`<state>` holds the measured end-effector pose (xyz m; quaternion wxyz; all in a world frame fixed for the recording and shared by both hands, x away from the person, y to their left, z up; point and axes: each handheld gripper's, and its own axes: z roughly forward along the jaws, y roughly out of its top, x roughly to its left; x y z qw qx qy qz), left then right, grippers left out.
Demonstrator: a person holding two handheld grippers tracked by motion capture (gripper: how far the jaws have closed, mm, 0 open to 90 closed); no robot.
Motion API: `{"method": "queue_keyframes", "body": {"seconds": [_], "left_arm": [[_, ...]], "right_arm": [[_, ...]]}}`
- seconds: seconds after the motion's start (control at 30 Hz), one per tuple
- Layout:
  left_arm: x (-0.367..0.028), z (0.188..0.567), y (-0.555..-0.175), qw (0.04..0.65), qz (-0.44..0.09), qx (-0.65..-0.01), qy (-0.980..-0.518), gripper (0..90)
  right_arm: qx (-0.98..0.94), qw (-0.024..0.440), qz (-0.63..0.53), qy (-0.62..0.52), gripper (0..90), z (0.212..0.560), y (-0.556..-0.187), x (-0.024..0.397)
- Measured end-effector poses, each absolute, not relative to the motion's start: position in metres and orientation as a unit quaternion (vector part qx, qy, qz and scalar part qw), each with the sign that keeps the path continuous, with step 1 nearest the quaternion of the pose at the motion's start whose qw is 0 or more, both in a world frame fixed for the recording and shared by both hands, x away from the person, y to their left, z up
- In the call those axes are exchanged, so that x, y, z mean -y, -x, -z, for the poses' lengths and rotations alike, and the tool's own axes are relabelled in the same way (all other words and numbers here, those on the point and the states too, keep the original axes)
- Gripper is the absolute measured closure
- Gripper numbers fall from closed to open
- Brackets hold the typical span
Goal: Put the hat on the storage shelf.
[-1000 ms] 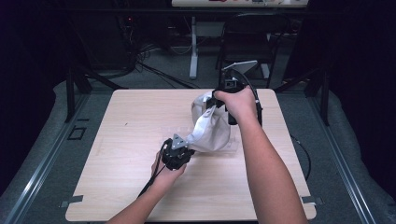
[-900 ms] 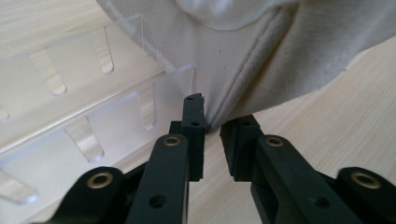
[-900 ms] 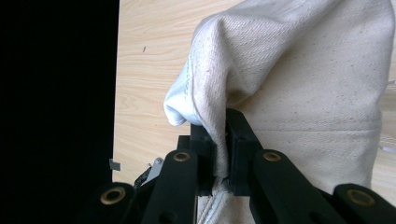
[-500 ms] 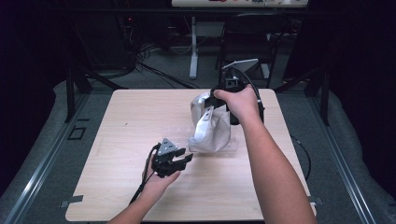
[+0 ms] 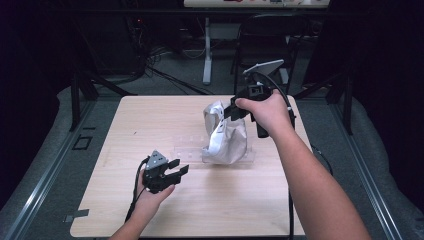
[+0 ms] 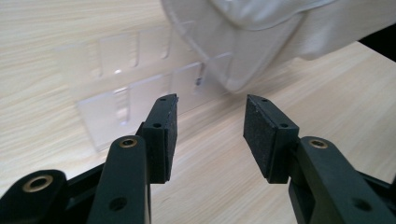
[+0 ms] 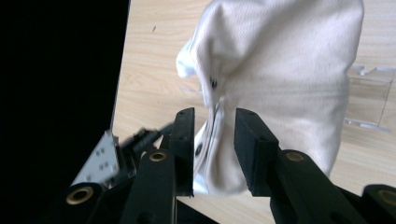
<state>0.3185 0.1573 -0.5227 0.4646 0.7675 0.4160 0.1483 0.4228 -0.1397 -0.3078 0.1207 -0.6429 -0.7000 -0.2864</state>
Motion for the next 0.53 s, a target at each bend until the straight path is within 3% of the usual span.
{"method": "queue_keyframes", "body": {"seconds": [0.23, 0.53], "left_arm": [[-0.168, 0.527, -0.323, 0.451, -0.159, -0.427, -0.767, 54.9], [-0.172, 0.531, -0.326, 0.452, -0.164, -0.435, -0.762, 53.0]], "right_arm": [[0.714, 0.122, 0.296, 0.622, 67.3, 0.303, -0.405, 0.141], [0.724, 0.119, 0.302, 0.609, 63.6, 0.322, -0.385, 0.158]]}}
